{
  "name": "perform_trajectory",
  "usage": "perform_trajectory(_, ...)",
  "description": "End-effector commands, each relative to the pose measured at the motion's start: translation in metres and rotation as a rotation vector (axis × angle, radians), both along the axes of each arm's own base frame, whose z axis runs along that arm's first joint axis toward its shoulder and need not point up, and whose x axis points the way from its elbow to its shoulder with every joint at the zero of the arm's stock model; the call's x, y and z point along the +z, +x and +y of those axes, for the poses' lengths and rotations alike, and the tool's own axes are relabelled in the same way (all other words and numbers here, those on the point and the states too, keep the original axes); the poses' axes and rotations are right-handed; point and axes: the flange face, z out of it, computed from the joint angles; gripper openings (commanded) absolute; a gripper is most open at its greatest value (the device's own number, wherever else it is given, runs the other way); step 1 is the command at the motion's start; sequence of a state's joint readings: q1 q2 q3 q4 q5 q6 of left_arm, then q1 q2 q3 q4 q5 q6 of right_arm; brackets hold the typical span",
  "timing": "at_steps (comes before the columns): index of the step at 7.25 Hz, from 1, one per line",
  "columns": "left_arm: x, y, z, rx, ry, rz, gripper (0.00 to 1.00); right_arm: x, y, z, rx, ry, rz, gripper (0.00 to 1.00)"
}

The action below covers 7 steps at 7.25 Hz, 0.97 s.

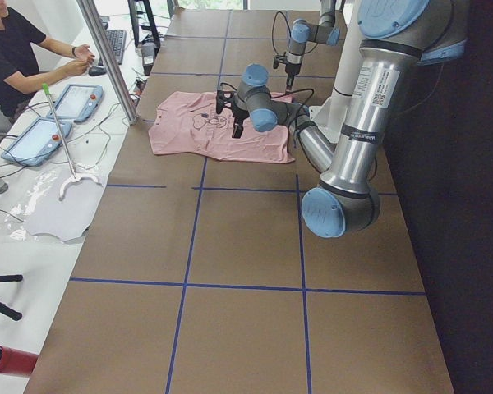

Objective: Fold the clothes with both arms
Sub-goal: 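Move both grippers down to the hem corners nearest the robot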

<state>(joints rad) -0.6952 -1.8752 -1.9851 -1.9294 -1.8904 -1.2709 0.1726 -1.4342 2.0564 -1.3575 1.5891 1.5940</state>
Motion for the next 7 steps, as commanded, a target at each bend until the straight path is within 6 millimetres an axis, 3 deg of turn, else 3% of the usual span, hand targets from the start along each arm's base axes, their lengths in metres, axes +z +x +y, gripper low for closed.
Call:
perform_trajectory(1,-0.003,0.003,0.000,0.001,-0.005,0.003,1.00,-0.006,0.004,-0.003,0.023,0.011,-0.011,0.00)
perform_trajectory(3,0.011,0.029,0.021,0.012,-0.108,-0.010,1.00,-0.019,0.020,-0.010,0.030,0.007,-0.043,0.00)
perform_trajectory(4,0.026,0.041,0.041,0.004,-0.194,-0.019,1.00,-0.014,0.022,-0.009,0.030,0.006,-0.034,0.00)
perform_trajectory(5,0.027,0.043,0.062,-0.032,-0.258,-0.012,1.00,-0.014,0.021,-0.009,0.032,0.009,-0.033,0.00)
perform_trajectory(6,0.018,0.052,0.094,-0.056,-0.333,-0.049,0.98,-0.017,0.020,-0.008,0.032,0.011,-0.039,0.00)
perform_trajectory(7,0.020,0.074,0.125,-0.098,-0.403,-0.084,0.96,-0.014,0.019,-0.008,0.027,0.013,-0.032,0.00)
